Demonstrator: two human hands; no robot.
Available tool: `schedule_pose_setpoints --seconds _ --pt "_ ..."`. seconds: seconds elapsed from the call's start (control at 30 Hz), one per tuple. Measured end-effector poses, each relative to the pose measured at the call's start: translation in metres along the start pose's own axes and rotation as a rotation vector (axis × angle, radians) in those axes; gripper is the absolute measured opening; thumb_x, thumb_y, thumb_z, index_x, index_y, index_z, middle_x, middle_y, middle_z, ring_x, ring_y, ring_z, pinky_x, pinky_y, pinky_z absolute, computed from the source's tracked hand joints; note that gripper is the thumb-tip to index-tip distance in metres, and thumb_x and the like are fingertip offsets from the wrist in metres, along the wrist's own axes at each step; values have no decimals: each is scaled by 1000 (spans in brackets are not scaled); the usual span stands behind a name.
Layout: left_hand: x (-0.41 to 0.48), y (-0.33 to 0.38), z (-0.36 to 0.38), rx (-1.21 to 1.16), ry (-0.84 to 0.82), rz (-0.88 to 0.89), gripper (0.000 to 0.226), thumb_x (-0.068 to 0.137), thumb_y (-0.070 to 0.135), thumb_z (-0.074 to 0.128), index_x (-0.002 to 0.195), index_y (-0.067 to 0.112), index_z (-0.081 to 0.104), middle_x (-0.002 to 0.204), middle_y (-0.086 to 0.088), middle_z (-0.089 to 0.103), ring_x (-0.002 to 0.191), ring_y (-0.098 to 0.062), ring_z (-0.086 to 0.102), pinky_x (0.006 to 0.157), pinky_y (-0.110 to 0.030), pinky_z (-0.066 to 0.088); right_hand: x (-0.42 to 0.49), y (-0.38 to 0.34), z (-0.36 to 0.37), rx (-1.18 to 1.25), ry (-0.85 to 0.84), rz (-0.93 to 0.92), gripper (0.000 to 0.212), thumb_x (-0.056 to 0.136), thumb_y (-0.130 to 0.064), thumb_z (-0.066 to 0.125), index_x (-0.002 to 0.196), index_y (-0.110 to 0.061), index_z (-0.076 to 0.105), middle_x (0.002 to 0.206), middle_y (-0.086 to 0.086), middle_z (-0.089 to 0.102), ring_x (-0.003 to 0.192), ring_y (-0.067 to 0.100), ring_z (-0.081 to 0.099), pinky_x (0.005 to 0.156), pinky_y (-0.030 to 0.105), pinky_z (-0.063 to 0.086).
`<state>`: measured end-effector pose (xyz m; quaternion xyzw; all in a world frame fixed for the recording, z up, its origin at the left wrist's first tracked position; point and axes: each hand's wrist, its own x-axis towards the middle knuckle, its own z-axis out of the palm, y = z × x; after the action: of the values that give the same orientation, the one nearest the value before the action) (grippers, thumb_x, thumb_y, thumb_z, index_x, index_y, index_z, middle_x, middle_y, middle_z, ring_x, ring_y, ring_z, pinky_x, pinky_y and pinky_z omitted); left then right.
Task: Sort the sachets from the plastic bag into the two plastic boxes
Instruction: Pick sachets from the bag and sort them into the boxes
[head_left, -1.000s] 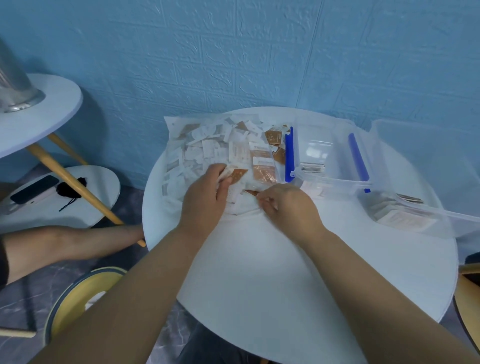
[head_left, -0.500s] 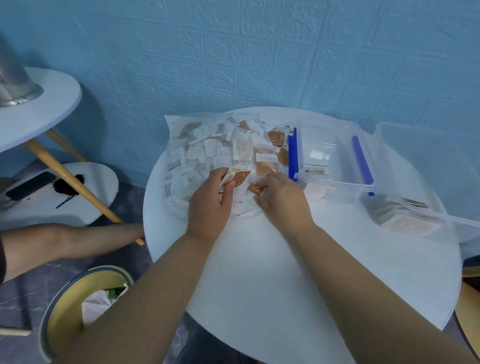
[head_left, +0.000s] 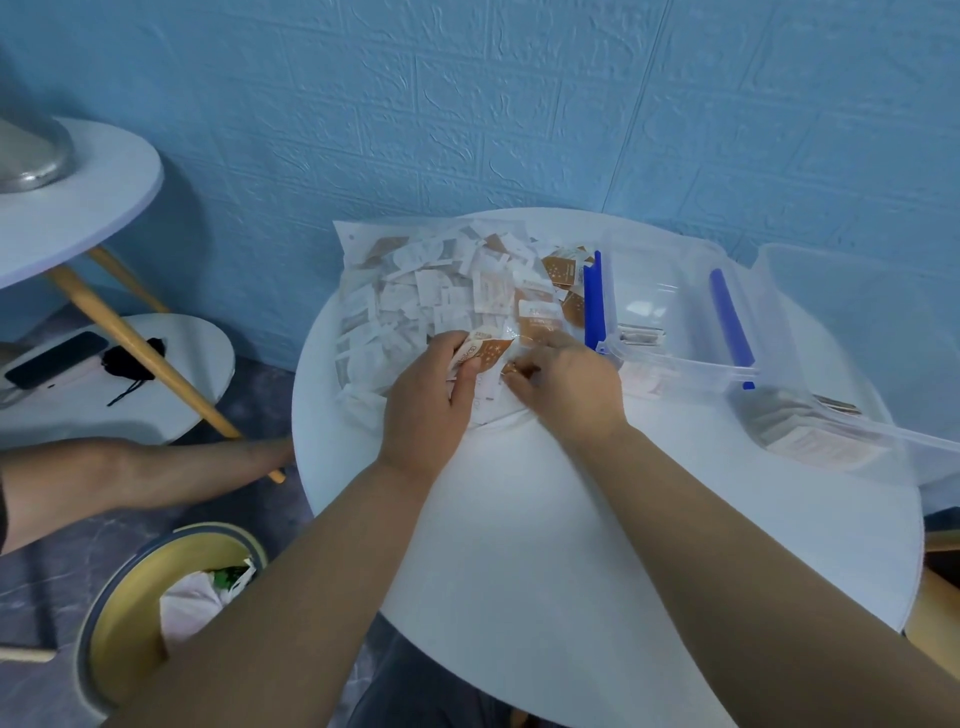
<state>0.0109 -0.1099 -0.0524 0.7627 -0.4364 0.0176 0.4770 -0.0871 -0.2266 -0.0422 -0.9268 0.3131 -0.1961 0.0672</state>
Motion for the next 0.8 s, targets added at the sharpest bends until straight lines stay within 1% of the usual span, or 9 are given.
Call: schedule_pose_setpoints --seconds 0.17,0.3,0.4,0.47,0.5,0.57,0.63,0.73,0.8 --pt "0 0 -1 -19 12 -4 25 93 16 53 116 6 56 108 -7 65 97 -22 61 80 -37 53 -2 3 10 31 120 -72 16 79 -21 60 70 -17 72 76 -1 62 57 23 59 48 28 46" --pt "0 0 -2 -28 21 -26 26 94 18 51 117 7 55 108 -6 65 96 -20 61 80 -34 53 -3 4 10 74 170 -91 10 72 -16 64 64 -15 69 68 -2 61 51 21 57 39 25 44" --pt "0 4 -4 -46 39 -39 25 94 19 50 115 6 55 104 -1 63 89 -12 57 74 -17 47 -8 7 6 147 148 -136 8 69 -15 67 63 -13 64 69 -2 61 53 21 57 40 25 43" --pt "1 5 -5 -73 54 -83 25 95 18 49 116 6 55 102 4 59 90 -9 55 70 -2 40 -15 11 2 228 136 -165 8 69 -11 68 64 -11 61 70 -1 60 57 21 56 44 29 46" --pt "2 4 -5 -89 65 -104 26 95 18 49 117 6 54 102 5 58 91 -9 54 70 2 38 -17 12 -2 284 130 -161 9 70 -9 68 66 -11 60 70 -1 60 60 20 56 49 32 48" --pt "3 3 -5 -118 84 -135 26 95 19 49 117 7 54 105 4 60 94 -9 55 70 2 38 -22 14 -14 413 81 -103 9 75 -7 67 70 -11 60 71 -1 60 66 16 55 60 34 49" --pt "3 4 -6 -137 79 -143 25 95 20 49 117 9 55 106 3 60 96 -10 57 72 1 39 -26 14 -29 553 15 -12 7 80 -7 64 76 -12 61 75 1 62 70 14 55 67 27 47" --pt "-1 13 -8 -158 63 -140 25 95 21 49 117 11 55 107 5 61 97 -10 57 75 -3 41 -35 14 -53 780 -23 157 14 86 -9 60 76 -19 57 79 7 64 70 17 59 67 25 49" --pt "-6 25 -8 -200 63 -152 24 95 21 49 116 12 55 107 3 62 96 -10 59 76 -5 45 -43 16 -65 911 -65 264 13 90 -12 55 79 -17 57 83 9 67 66 13 61 62 25 52"
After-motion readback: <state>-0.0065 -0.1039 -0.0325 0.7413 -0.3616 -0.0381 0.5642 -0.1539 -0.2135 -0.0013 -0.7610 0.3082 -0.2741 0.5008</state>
